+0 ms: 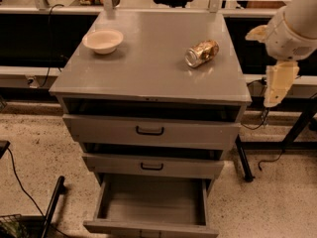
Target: Place orange can into bottom drawer
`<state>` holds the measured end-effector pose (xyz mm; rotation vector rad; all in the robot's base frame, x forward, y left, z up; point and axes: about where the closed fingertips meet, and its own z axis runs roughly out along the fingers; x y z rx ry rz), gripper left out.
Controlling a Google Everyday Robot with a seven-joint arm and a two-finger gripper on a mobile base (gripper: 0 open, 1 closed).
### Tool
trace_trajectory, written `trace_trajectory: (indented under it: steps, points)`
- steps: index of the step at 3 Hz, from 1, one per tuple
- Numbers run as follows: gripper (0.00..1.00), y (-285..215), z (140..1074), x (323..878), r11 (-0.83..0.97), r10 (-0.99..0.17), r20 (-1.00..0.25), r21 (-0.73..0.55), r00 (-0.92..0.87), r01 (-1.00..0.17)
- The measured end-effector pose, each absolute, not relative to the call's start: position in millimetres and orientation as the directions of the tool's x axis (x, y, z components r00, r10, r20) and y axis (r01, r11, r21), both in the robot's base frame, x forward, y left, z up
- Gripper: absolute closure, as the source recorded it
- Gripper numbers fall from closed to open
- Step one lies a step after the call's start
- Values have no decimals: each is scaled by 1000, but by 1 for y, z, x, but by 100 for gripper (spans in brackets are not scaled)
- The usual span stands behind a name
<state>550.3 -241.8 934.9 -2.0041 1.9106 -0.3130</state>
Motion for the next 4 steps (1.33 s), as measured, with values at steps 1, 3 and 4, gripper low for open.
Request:
trace_trajectory:
  steps: [1,3,4]
  points:
    - [0,-206,923,575,-319,-946,55,-349,320,-881]
    - [0,-168,902,613,-580,-814,147,-279,563,-766]
    - [0,-168,901,613,-587,-808,149,-277,570,-761]
